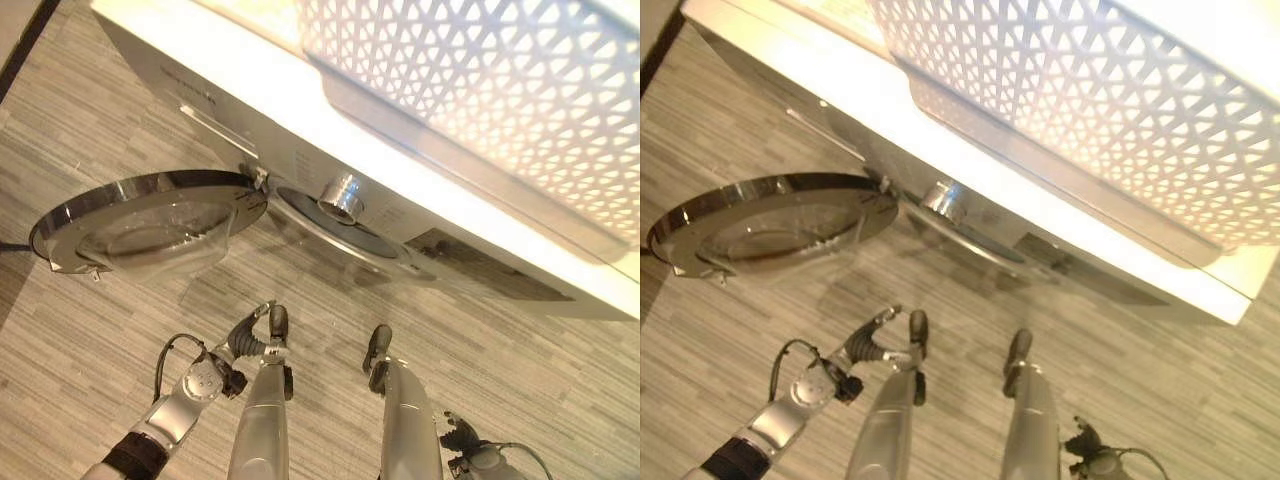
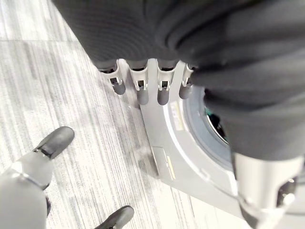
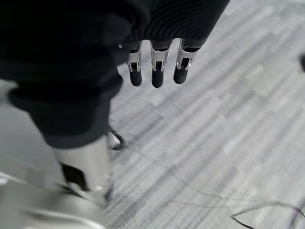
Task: Grab the laundry basket,head to the washer,open it,put in the laundry and shut it.
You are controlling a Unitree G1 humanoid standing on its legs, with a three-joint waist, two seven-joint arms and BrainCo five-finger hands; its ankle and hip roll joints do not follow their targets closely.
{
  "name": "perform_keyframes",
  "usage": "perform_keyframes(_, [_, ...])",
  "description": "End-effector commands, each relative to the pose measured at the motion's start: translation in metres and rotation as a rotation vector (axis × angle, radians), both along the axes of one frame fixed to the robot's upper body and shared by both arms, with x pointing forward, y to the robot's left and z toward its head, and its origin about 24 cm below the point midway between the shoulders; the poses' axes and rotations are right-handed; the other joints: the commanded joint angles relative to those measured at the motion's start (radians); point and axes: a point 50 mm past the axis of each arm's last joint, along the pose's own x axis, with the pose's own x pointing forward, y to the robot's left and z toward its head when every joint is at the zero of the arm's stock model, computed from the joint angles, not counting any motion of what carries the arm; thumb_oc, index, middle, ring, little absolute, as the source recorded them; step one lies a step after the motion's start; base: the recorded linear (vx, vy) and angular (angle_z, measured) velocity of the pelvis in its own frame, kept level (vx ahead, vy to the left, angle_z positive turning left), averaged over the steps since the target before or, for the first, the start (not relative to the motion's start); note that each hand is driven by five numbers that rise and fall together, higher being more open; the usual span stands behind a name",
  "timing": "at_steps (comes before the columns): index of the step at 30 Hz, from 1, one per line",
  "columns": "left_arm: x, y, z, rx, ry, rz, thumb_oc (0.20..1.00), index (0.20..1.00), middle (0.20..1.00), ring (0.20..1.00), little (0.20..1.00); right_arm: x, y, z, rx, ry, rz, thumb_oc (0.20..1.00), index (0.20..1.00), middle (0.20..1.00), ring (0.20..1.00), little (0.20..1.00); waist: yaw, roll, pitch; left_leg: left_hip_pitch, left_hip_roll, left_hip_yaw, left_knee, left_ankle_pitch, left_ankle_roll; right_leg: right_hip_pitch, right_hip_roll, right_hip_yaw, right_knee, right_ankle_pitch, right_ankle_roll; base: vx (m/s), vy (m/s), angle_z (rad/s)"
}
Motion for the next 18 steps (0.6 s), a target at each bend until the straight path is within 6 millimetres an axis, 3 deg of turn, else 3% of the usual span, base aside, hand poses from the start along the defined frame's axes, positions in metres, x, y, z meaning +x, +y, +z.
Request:
perform_keyframes(1, [0.015,-0.006,0.037,0.011,-0.165,-0.096,1.000,1.000,1.000,1.000,1.000,-0.006,0.014,-0.005,0.051,0.025,0.048,1.000,1.000,1.000,1.000,1.000,0.001,-0.034,-0.016,-0.013,-0.037,-0.051,0.018,-0.066,0.044,0.129,0.003,-0.013,-0.315,0.223,0.079,0.07,0.113,-0.17])
perform_keyframes(3, [0.012,-0.004,0.034,0.012,-0.149,-0.093,1.000,1.000,1.000,1.000,1.000,-0.011,0.013,-0.006,0.049,0.043,0.051,1.000,1.000,1.000,1.000,1.000,-0.001,-0.036,-0.024,0.009,-0.046,-0.047,0.033,-0.087,0.053,0.153,-0.002,-0.004,-0.316,0.227,0.082,0.06,0.169,-0.08])
perform_keyframes(4, [0.008,-0.004,0.029,-0.002,-0.122,-0.091,1.000,1.000,1.000,1.000,1.000,-0.020,0.009,-0.008,0.048,0.072,0.044,1.000,1.000,1.000,1.000,1.000,-0.011,-0.040,-0.041,0.038,-0.078,-0.029,0.067,-0.108,0.078,0.193,-0.023,0.003,-0.322,0.253,0.082,0.10,0.309,-0.06])
perform_keyframes(7, [0.005,-0.002,0.016,0.012,-0.073,-0.074,1.000,1.000,1.000,1.000,1.000,-0.033,0.003,-0.012,0.049,0.122,0.016,1.000,1.000,1.000,1.000,1.000,-0.020,-0.035,-0.084,0.115,-0.113,-0.023,0.091,-0.159,0.106,0.261,-0.043,0.032,-0.331,0.263,0.092,0.11,0.223,-0.12])
perform_keyframes(10, [0.004,0.001,0.006,0.047,-0.034,-0.067,1.000,1.000,1.000,1.000,1.000,-0.045,0.001,-0.015,0.052,0.174,0.007,1.000,1.000,1.000,1.000,1.000,-0.026,-0.027,-0.113,0.180,-0.132,-0.015,0.078,-0.177,0.125,0.294,-0.052,0.058,-0.321,0.285,0.101,0.13,0.234,-0.24])
perform_keyframes(11, [0.002,0.006,0.003,0.075,-0.027,-0.042,1.000,1.000,1.000,1.000,1.000,-0.052,0.008,-0.019,0.070,0.216,0.024,1.000,1.000,1.000,1.000,1.000,-0.022,-0.001,-0.122,0.256,-0.119,-0.001,0.035,-0.161,0.146,0.302,-0.035,0.058,-0.230,0.269,0.091,0.05,0.233,-0.22])
perform_keyframes(12, [0.002,0.006,0.003,0.075,-0.027,-0.042,1.000,1.000,1.000,1.000,1.000,-0.052,0.008,-0.019,0.070,0.216,0.025,1.000,1.000,1.000,1.000,1.000,-0.022,-0.002,-0.119,0.260,-0.119,0.000,0.032,-0.160,0.146,0.303,-0.036,0.059,-0.227,0.267,0.090,-0.02,0.206,-0.24])
perform_keyframes(14, [0.001,0.007,0.002,0.060,-0.025,-0.022,1.000,1.000,1.000,1.000,1.000,-0.051,0.017,-0.022,0.096,0.220,0.036,1.000,1.000,1.000,1.000,1.000,-0.016,0.012,-0.130,0.302,-0.102,0.011,-0.011,-0.130,0.147,0.324,0.021,0.043,-0.140,0.171,0.058,-0.06,0.085,-0.42])
perform_keyframes(16, [-0.004,0.007,-0.005,0.034,0.009,-0.002,1.000,1.000,1.000,1.000,1.000,-0.056,0.029,-0.025,0.128,0.240,0.042,1.000,1.000,1.000,1.000,1.000,-0.007,0.019,-0.158,0.335,-0.091,0.022,-0.055,-0.095,0.149,0.367,0.111,0.044,-0.065,0.077,0.045,-0.06,0.046,-0.40])
perform_keyframes(17, [-0.011,0.009,-0.012,0.008,0.046,0.019,1.000,1.000,1.000,1.000,1.000,-0.063,0.036,-0.029,0.150,0.267,0.051,1.000,1.000,1.000,1.000,1.000,0.008,0.007,-0.188,0.355,-0.093,0.028,-0.082,-0.068,0.143,0.427,0.196,0.065,-0.035,0.002,0.042,-0.07,0.001,-0.31])
perform_keyframes(18, [-0.011,0.009,-0.012,0.008,0.046,0.020,1.000,1.000,1.000,1.000,1.000,-0.063,0.036,-0.029,0.150,0.267,0.051,1.000,1.000,1.000,1.000,1.000,0.008,0.008,-0.188,0.354,-0.091,0.029,-0.084,-0.065,0.142,0.426,0.198,0.065,-0.038,0.005,0.041,-0.11,-0.045,-0.23])
